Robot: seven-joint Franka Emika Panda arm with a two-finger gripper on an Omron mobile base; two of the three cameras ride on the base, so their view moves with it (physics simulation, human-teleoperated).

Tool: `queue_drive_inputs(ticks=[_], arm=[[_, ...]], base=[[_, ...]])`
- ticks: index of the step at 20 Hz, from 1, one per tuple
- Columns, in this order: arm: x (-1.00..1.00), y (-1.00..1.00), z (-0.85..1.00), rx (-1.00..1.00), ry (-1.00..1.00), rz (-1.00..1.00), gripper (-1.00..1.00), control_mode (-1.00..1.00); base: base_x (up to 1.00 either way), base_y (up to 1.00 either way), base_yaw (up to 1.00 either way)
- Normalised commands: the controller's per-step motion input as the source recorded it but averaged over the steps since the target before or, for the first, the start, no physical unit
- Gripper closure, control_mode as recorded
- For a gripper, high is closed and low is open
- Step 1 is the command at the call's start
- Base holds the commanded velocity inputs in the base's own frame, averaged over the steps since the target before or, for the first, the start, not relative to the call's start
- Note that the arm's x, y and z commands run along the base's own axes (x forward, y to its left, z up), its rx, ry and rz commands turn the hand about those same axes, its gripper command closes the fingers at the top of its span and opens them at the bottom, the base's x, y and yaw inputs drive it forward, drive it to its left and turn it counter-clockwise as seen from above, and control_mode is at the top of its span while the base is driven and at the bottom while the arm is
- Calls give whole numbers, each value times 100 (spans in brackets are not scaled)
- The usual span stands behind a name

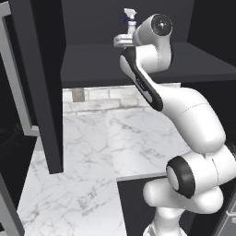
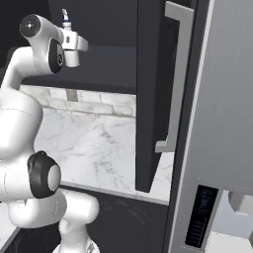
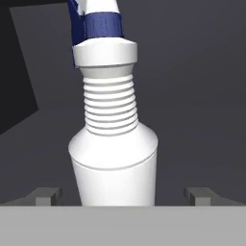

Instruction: Move the cutting board and knife to the sink. Then move spray from the cabinet to the counter.

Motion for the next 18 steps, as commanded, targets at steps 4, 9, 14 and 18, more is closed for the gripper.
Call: queue_drive_inputs(ticks=[4,9,14,18], arm=[[18,3,0,0,0,0,-100,-100],[17,6,0,-1,1,0,-100,-100],[6,2,0,-1,0,0,-100,-100],[2,1,0,0,0,0,-100,-100]], base=[[0,0,0],[0,0,0],[0,0,0],[0,0,0]])
